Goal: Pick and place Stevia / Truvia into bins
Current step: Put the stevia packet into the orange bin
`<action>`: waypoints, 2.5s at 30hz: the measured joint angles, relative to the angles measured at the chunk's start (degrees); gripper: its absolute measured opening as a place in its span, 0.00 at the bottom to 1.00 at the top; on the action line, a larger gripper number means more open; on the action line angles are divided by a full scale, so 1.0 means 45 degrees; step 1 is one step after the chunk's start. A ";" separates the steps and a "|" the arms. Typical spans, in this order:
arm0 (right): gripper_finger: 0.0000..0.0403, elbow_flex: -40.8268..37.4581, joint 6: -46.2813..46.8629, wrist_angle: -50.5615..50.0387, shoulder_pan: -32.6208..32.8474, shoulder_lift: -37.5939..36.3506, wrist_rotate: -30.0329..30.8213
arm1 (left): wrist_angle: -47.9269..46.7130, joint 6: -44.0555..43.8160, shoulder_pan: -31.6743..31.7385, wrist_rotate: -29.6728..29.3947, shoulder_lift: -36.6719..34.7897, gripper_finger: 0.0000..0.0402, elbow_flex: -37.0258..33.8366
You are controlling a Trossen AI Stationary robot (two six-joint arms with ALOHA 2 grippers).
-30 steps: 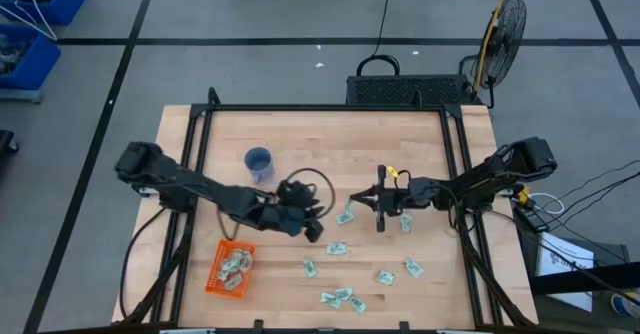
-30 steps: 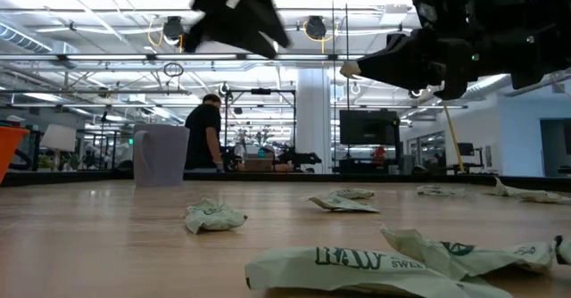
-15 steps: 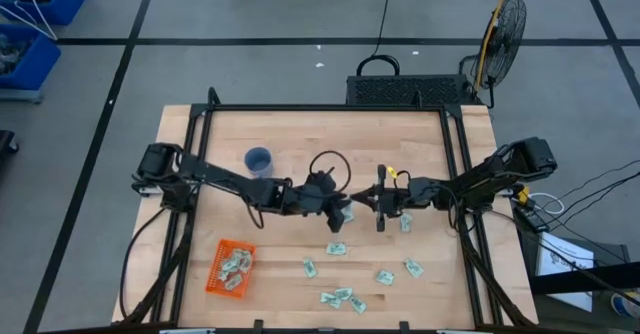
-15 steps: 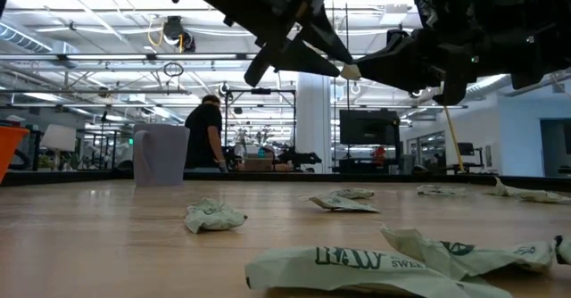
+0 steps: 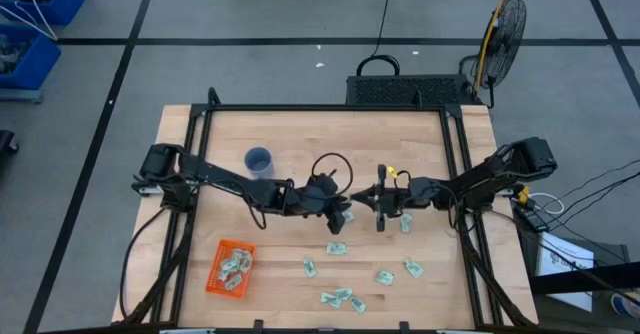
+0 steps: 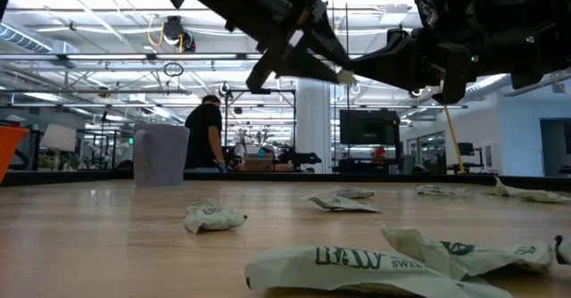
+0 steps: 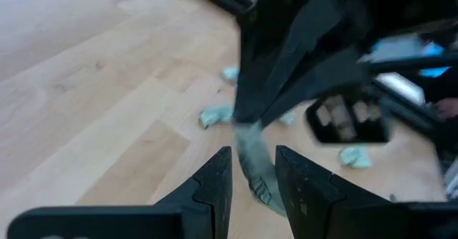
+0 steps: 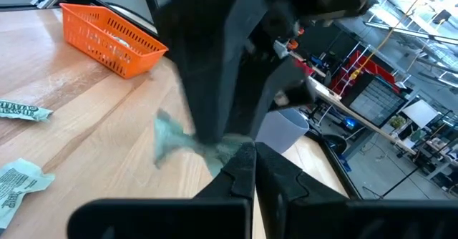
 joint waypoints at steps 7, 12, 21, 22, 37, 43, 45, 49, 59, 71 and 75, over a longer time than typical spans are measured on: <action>0.00 0.0000 0.0075 0.0064 0.0005 0.0005 0.0003 | 0.0115 0.0113 0.0141 -0.0004 0.0365 0.25 -0.0005; 0.00 0.0000 0.0087 0.0007 0.0010 -0.0001 0.0000 | 0.0354 0.0418 0.0128 0.0031 0.0329 0.10 0.0000; 0.05 0.0000 0.0092 -0.0017 0.0010 0.0000 0.0000 | 0.0328 0.0687 0.0131 0.0079 0.0313 0.03 -0.0001; 0.06 0.0000 0.0092 -0.0019 0.0010 0.0000 0.0000 | 0.0315 0.0689 0.0131 0.0087 0.0313 0.02 0.0000; 0.31 0.0000 0.0665 -0.0122 0.0005 0.0000 0.0000 | -0.3036 0.0295 0.0127 0.2076 -0.0694 0.01 0.0005; 0.31 -0.0002 0.0665 -0.0192 0.0005 0.0007 0.0005 | -0.8446 -0.0622 -0.0609 0.3522 -0.2530 0.02 0.0005; 0.31 -0.0001 0.0665 -0.0219 0.0005 0.0005 0.0008 | -1.0235 -0.1413 -0.1151 0.3695 -0.2929 0.01 0.0010; 0.30 -0.0003 0.0665 -0.0335 0.0005 0.0005 0.0015 | -1.3579 -0.3708 -0.2754 0.3721 -0.3156 0.03 0.0005; 0.30 -0.0005 0.0757 -0.0402 0.0005 0.0005 0.0015 | -1.5606 -1.0815 -0.6702 0.4116 -0.2951 0.03 -0.0010; 0.29 -0.0005 0.0760 -0.0209 0.0005 0.0005 0.0015 | -1.2963 -1.4384 -0.8189 0.4410 -0.2937 0.06 -0.2175; 0.29 -0.0005 0.0757 -0.0092 0.0005 0.0005 0.0015 | -1.0771 -1.4047 -0.8143 0.4553 -0.2935 0.04 -0.2879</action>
